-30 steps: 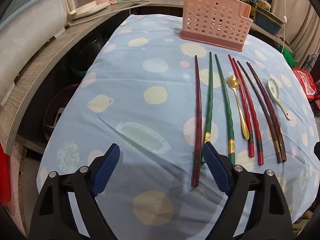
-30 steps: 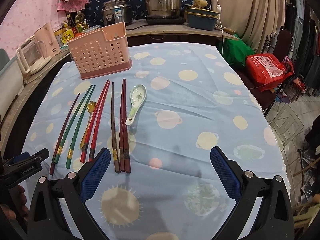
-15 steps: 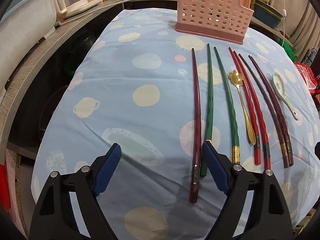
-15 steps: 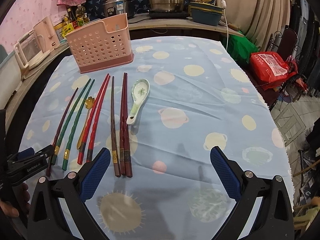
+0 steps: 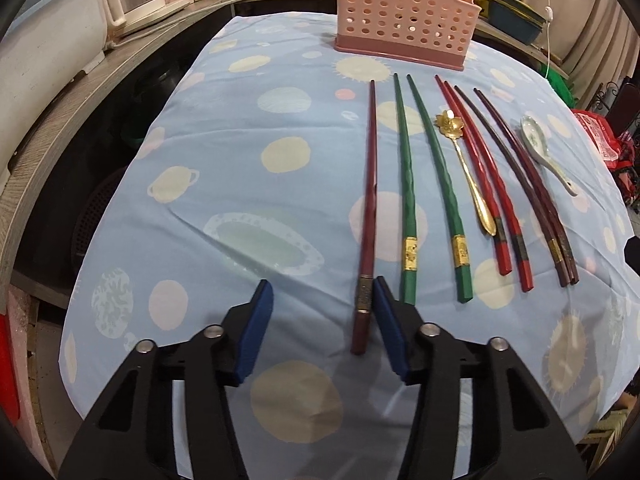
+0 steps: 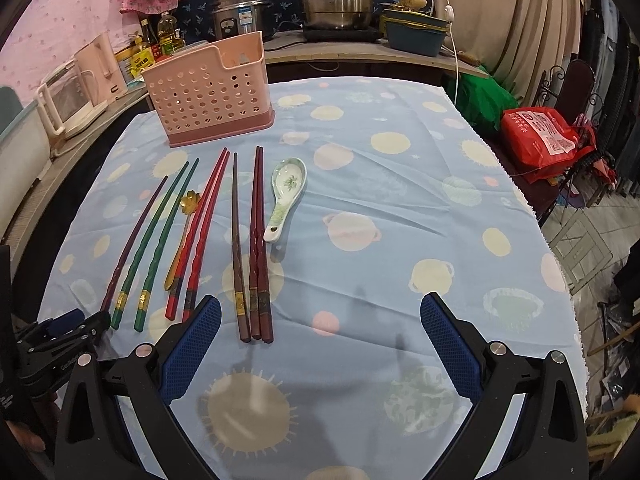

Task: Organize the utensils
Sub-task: 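Grasp a dark red chopstick with the left tool while the right tool approaches the white spoon, then close the right tool around the white ceramic spoon handle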

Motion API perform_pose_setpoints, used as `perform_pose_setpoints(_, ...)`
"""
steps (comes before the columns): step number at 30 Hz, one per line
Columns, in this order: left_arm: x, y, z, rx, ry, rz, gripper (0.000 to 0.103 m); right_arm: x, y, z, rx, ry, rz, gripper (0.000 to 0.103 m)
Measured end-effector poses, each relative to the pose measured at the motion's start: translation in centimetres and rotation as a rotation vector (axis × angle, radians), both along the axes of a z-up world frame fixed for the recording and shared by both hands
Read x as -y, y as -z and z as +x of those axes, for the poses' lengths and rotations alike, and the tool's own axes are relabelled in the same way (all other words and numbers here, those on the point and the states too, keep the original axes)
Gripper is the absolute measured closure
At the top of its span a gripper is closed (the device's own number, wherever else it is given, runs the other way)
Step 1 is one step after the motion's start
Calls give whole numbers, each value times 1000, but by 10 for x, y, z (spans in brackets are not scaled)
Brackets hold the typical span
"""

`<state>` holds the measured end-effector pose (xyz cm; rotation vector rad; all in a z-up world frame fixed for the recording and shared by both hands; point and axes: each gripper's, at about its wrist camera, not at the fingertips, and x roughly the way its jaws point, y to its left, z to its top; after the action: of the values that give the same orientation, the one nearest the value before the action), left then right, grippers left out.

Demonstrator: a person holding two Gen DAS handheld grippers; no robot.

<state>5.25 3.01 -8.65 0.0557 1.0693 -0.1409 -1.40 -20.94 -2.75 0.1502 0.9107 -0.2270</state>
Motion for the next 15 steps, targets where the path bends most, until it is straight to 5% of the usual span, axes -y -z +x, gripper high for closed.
perform_pose_setpoints(3, 2, -2, -2, -7, 28, -31, 92, 1, 1, 1, -4, -3, 4, 7)
perform_pose_setpoints(15, -5, -13, 14, -18, 14, -77, 96, 21, 8, 58, -1, -7, 92, 47)
